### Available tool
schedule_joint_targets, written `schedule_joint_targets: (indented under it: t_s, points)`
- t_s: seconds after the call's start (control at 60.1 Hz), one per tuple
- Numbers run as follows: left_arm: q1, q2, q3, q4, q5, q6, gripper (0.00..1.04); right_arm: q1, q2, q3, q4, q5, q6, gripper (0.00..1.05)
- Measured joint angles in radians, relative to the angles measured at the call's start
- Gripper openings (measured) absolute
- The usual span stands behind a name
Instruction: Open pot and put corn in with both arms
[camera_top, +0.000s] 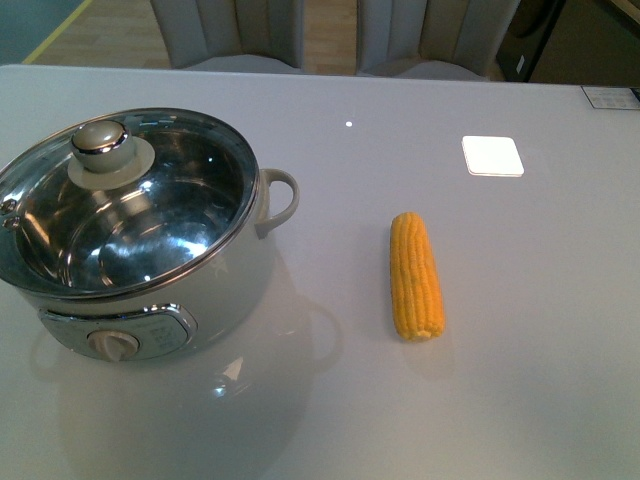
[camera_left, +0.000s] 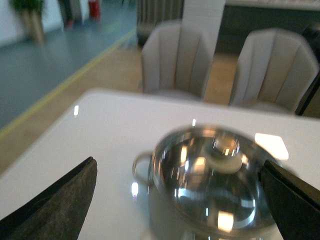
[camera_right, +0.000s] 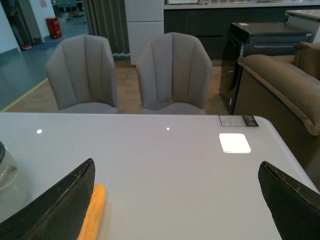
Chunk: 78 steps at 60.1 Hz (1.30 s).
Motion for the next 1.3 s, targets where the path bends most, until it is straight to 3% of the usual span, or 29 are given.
schedule_joint_targets:
  t_s: [0.083, 0.233, 0.399, 0.615, 0.781, 0.981, 1.297]
  points:
    - [-0.038, 0.130, 0.057, -0.141, -0.055, -0.108, 0.98, 0.000, 0.000, 0.000, 0.000, 0.000, 0.000, 0.96]
    - [-0.077, 0.291, 0.074, -0.053, -0.053, -0.171, 0.98, 0.000, 0.000, 0.000, 0.000, 0.000, 0.000, 0.96]
    - [-0.086, 0.597, 0.141, 0.251, 0.041, -0.154, 0.98, 0.000, 0.000, 0.000, 0.000, 0.000, 0.000, 0.96]
    - [-0.105, 1.152, 0.252, 0.776, 0.097, -0.040, 0.98, 0.000, 0.000, 0.000, 0.000, 0.000, 0.000, 0.96]
    - [-0.116, 1.484, 0.349, 1.015, 0.118, 0.006, 0.98, 0.000, 0.000, 0.000, 0.000, 0.000, 0.000, 0.96]
    - [-0.121, 1.780, 0.485, 1.106, 0.091, 0.094, 0.98, 0.000, 0.000, 0.000, 0.000, 0.000, 0.000, 0.96]
    - [-0.144, 1.950, 0.563, 1.132, 0.036, 0.122, 0.98, 0.000, 0.000, 0.000, 0.000, 0.000, 0.000, 0.96]
